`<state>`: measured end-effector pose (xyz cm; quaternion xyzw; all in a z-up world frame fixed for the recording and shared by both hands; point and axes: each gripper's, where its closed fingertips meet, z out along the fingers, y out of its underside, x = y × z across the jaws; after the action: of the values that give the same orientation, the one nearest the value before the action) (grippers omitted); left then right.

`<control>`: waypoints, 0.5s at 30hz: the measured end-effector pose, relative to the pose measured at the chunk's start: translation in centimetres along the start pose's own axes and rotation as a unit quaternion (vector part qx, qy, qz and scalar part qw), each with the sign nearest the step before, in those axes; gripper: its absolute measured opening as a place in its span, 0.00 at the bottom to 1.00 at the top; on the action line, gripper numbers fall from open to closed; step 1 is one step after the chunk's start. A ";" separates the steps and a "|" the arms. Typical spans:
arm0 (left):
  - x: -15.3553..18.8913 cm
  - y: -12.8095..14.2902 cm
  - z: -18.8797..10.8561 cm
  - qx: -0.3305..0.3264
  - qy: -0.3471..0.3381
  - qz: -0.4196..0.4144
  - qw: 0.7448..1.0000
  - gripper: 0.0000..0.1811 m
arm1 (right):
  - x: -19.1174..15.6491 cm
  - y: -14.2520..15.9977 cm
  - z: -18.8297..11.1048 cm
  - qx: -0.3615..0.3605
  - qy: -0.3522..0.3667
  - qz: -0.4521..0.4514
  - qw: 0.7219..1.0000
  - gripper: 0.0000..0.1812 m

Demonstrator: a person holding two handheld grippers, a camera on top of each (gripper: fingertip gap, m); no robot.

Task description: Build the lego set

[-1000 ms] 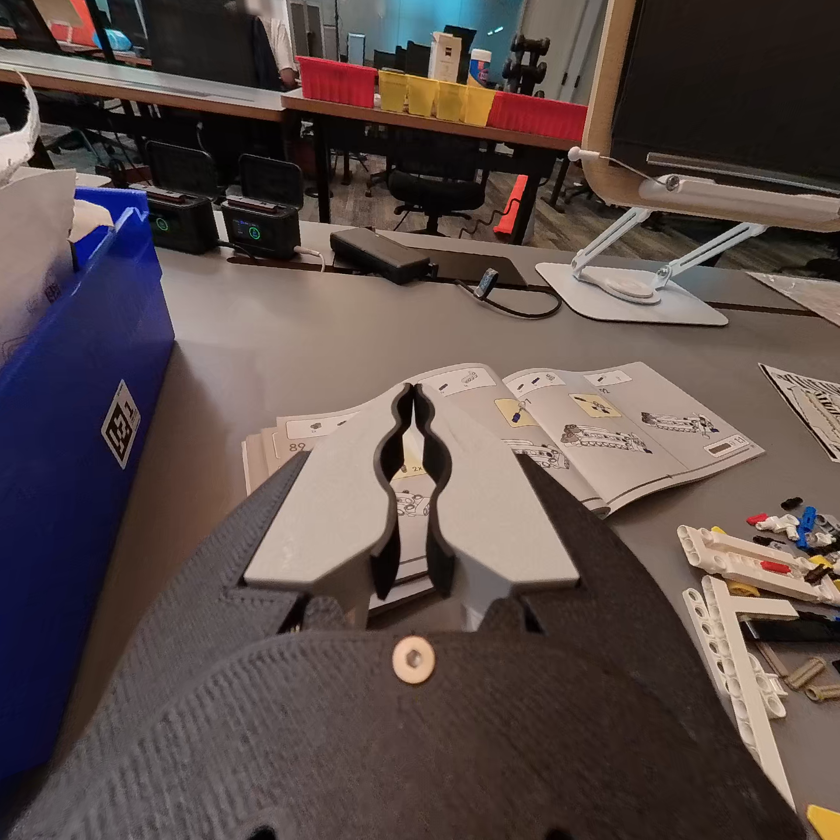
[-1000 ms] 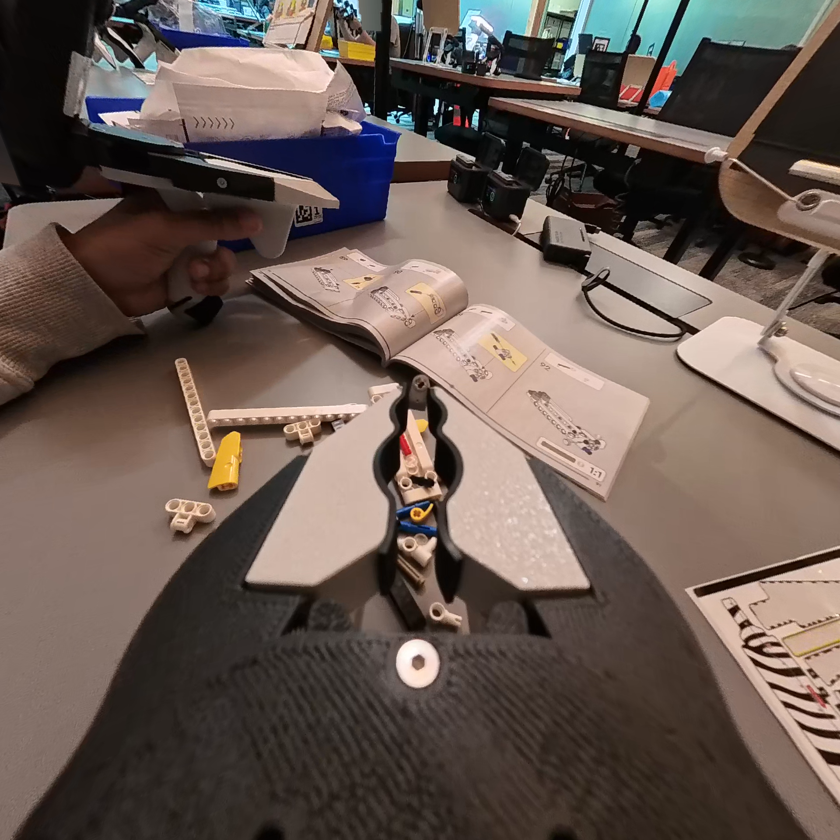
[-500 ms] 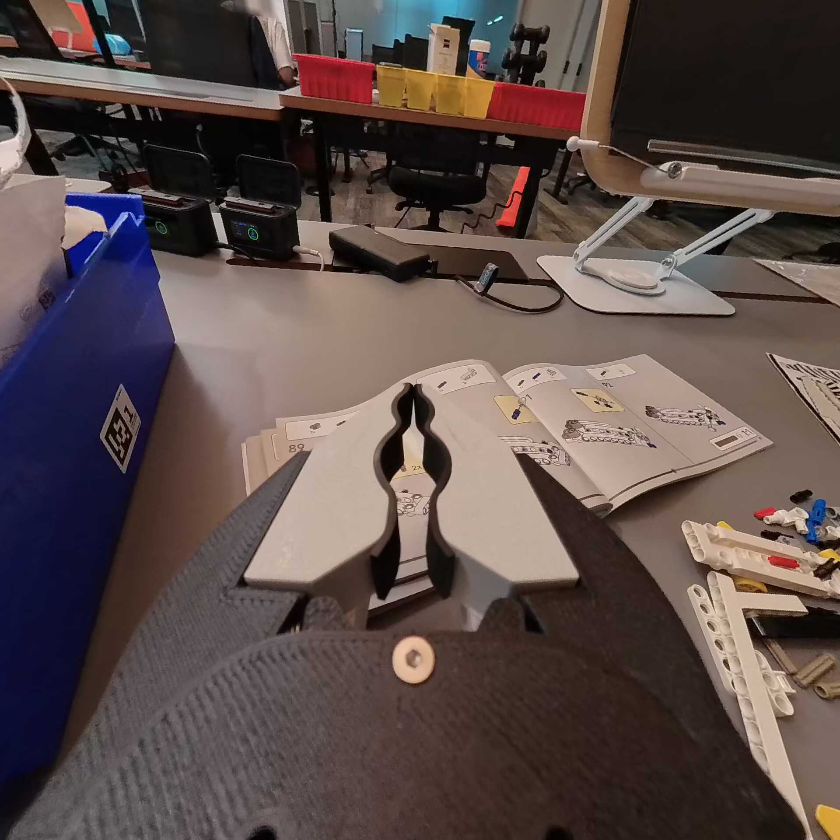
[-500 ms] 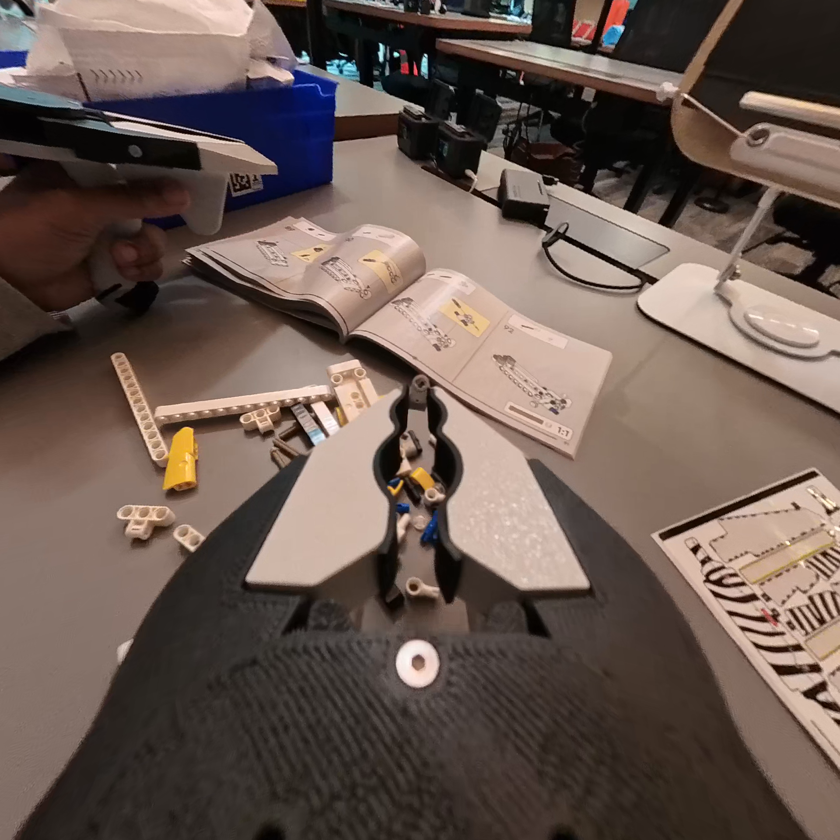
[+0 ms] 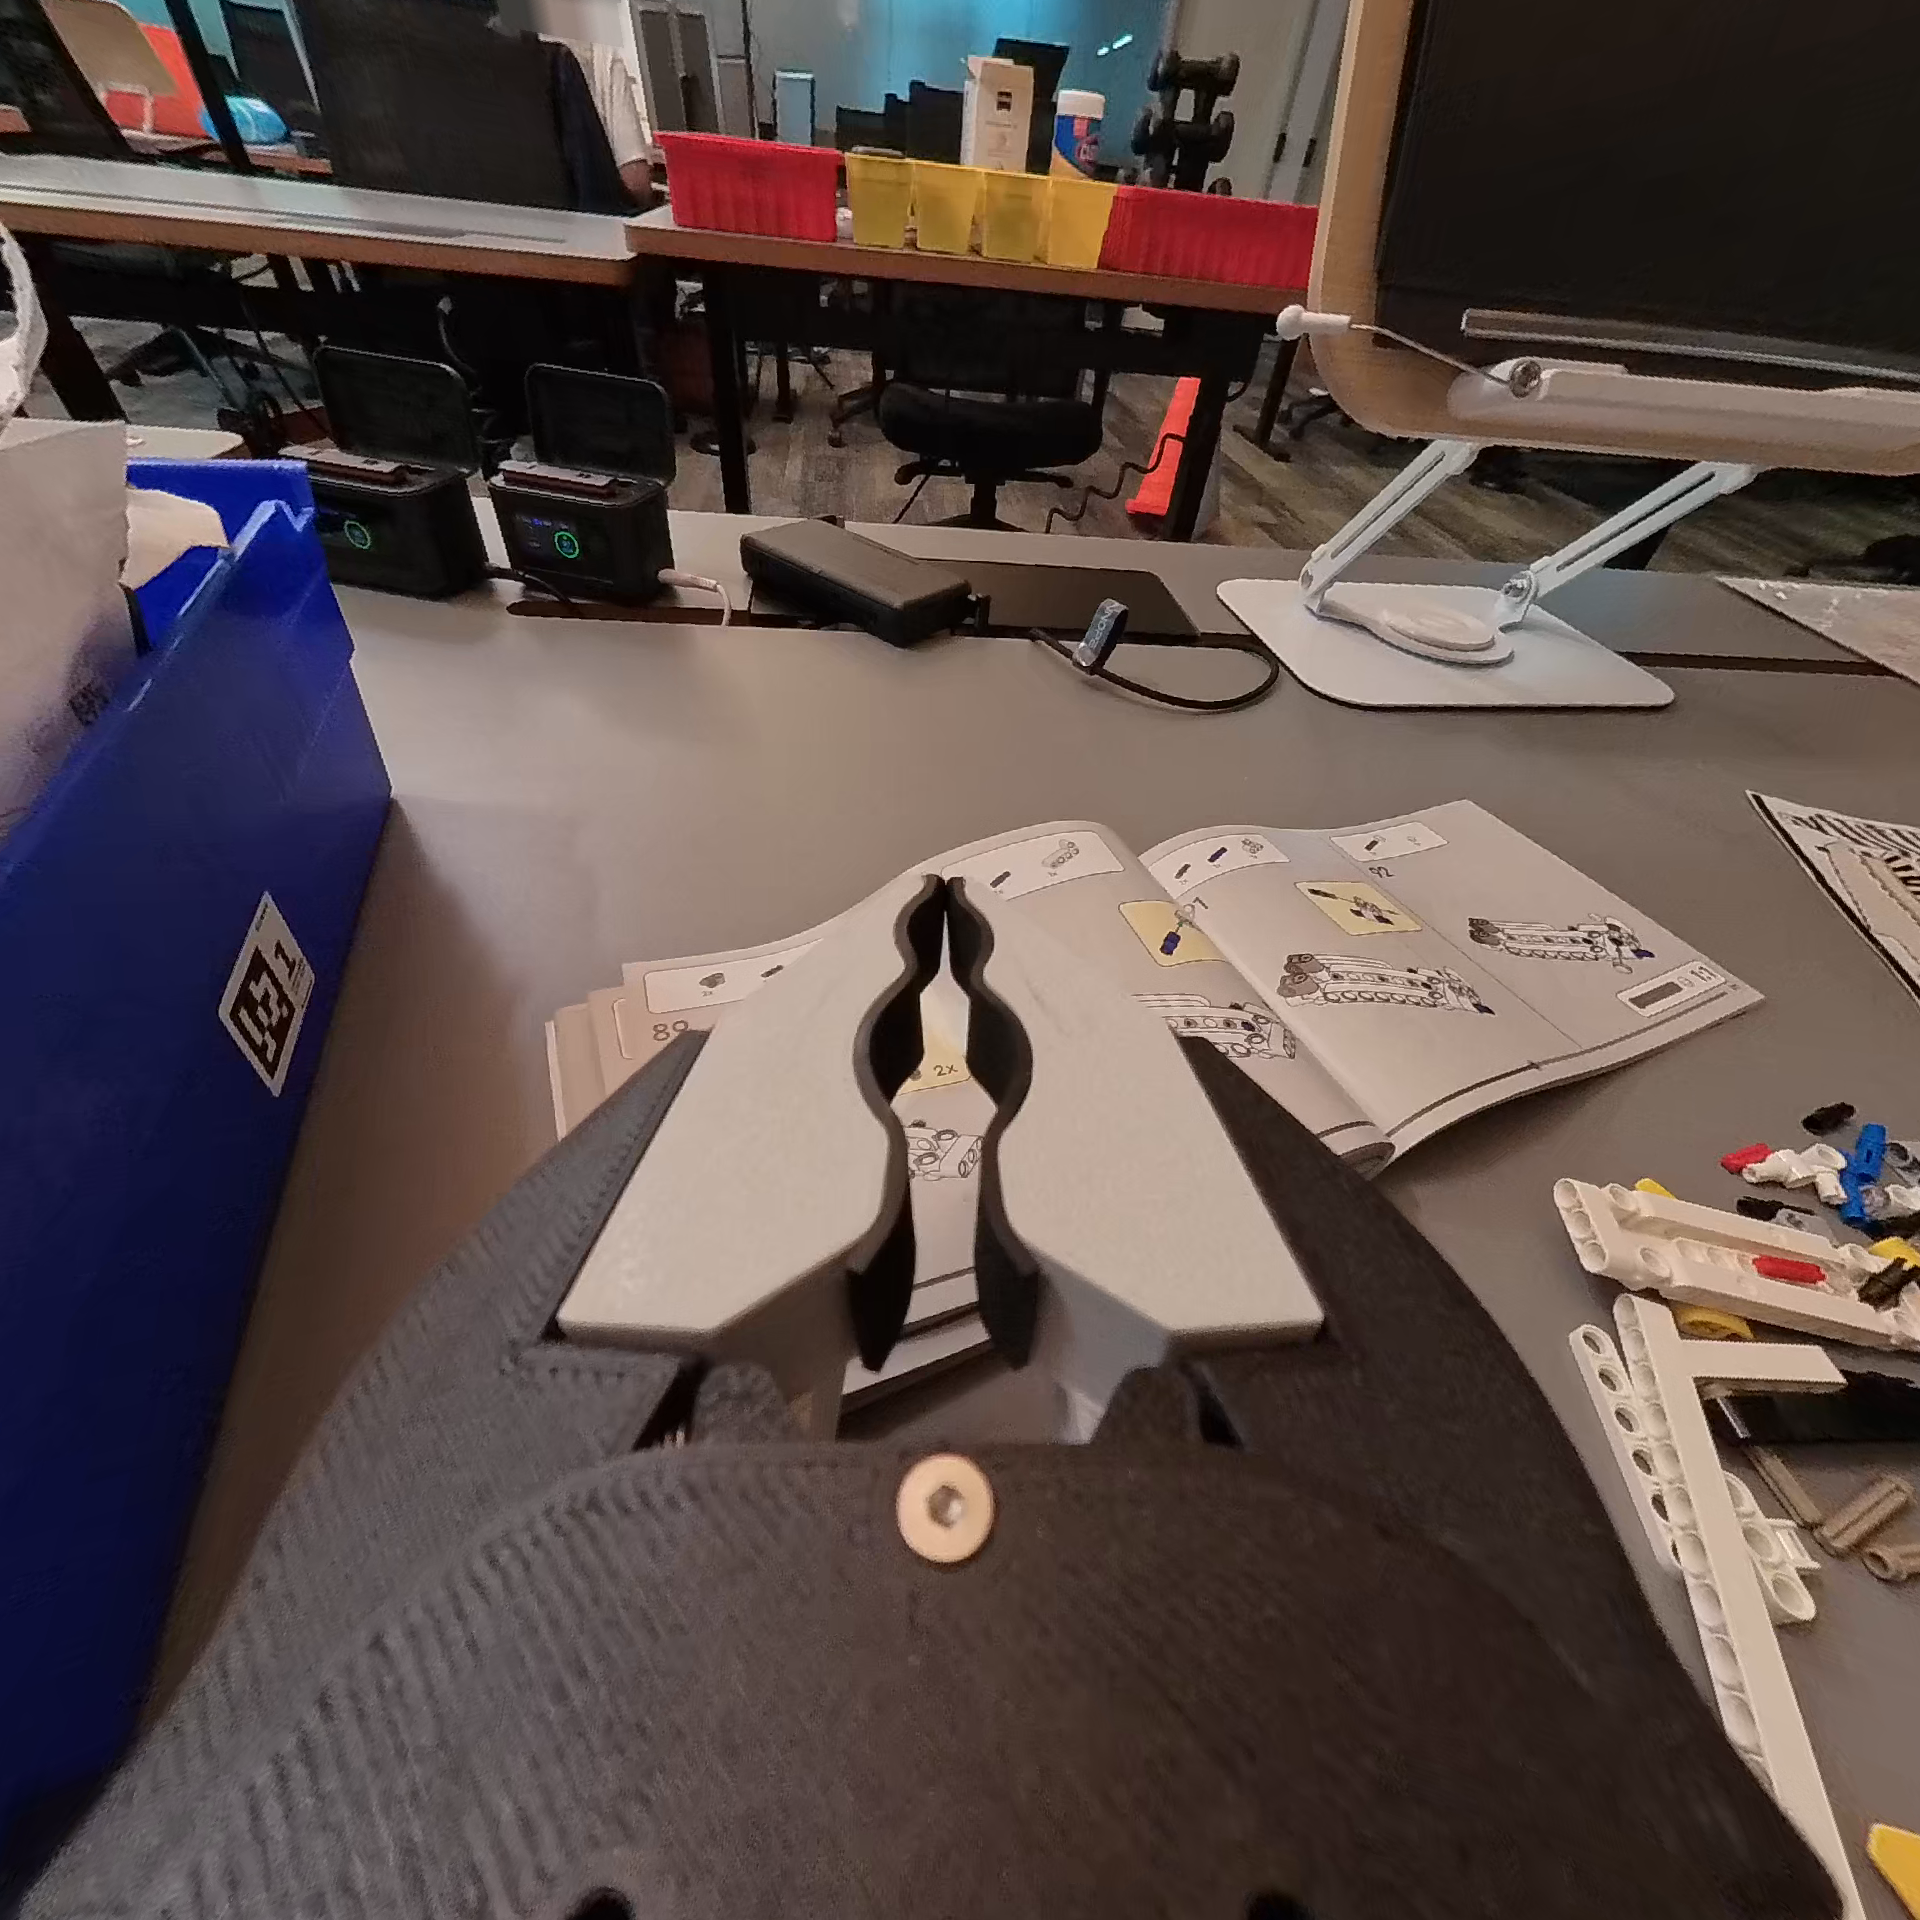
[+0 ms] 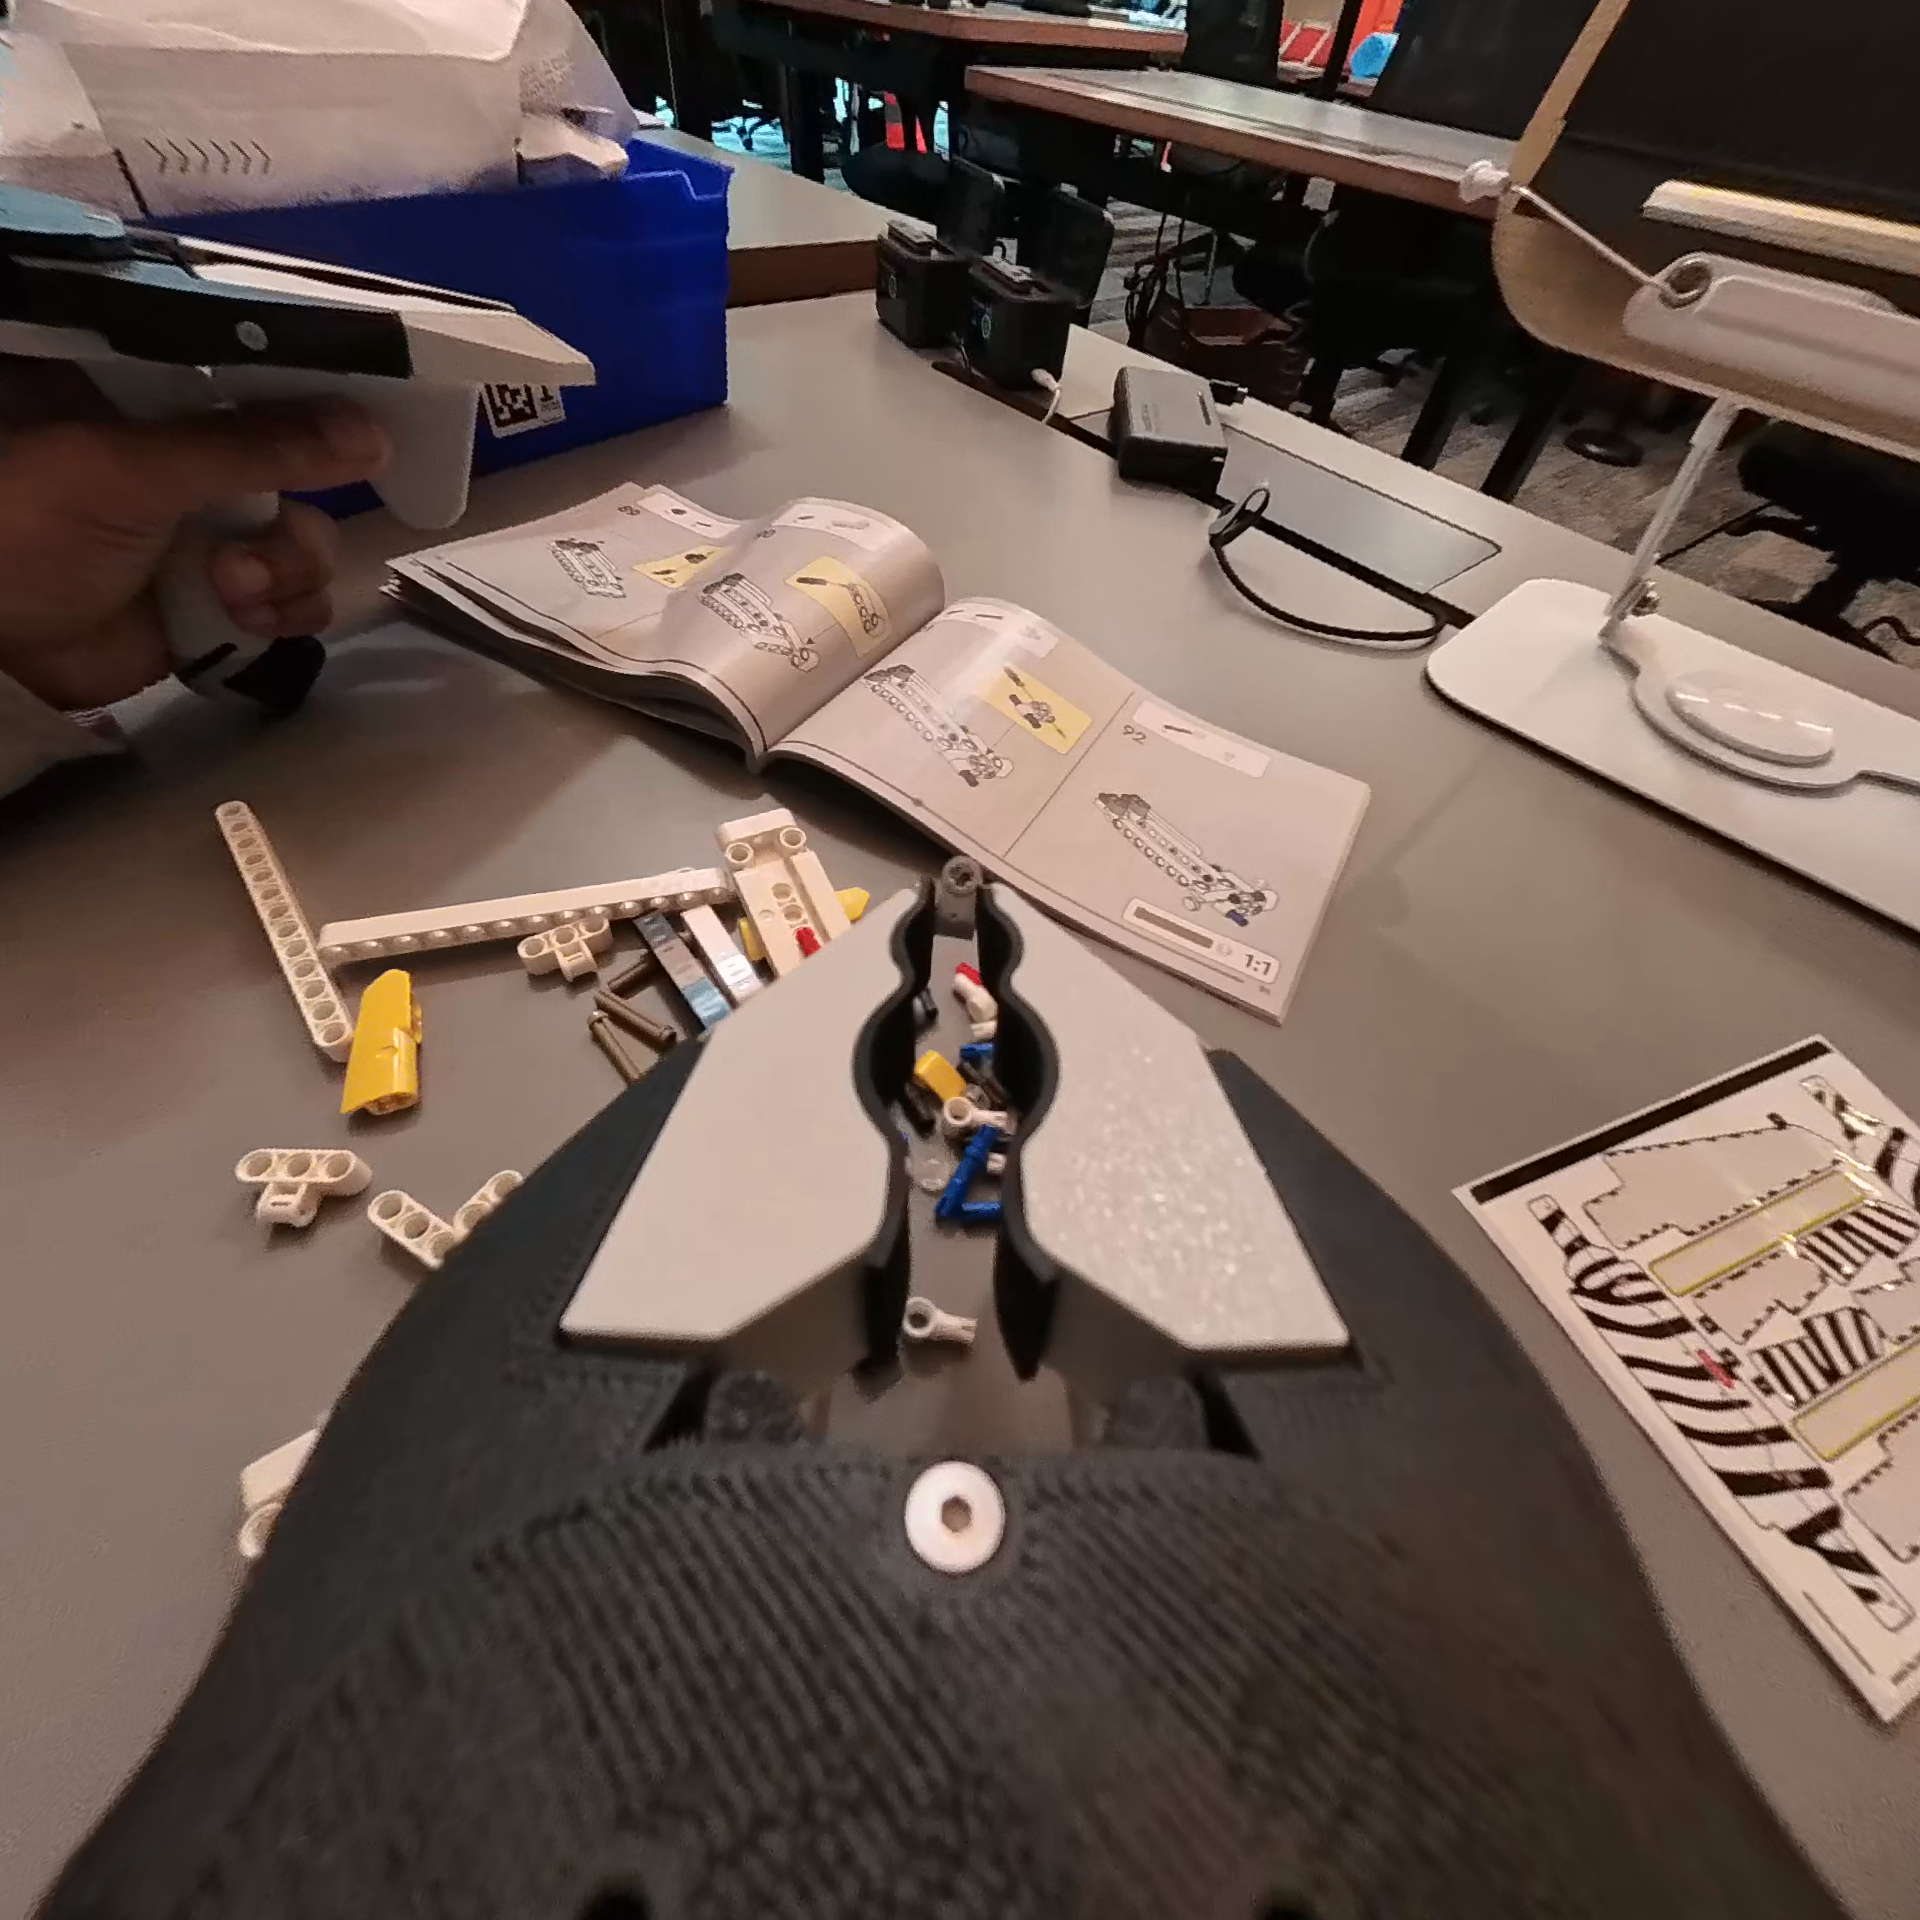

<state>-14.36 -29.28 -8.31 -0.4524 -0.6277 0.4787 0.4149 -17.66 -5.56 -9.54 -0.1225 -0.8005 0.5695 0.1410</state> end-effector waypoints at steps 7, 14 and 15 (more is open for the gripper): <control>0.1 0.0 0.0 -0.001 0.002 0.002 1.000 0.00 | -1.5 0.5 0.0 -0.022 -0.032 0.011 0.999 0.03; 0.1 0.2 0.2 -0.008 0.006 -0.002 1.000 0.00 | -0.7 4.3 0.5 -0.125 0.026 -0.016 0.992 0.03; 0.1 0.2 0.2 -0.008 0.007 -0.002 1.000 0.00 | -0.7 4.4 0.6 -0.126 0.023 -0.011 0.992 0.03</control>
<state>-14.53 -29.19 -8.53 -0.4575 -0.6297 0.4696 0.4168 -17.04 -4.93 -13.93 -0.1431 -0.8636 0.4599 0.1489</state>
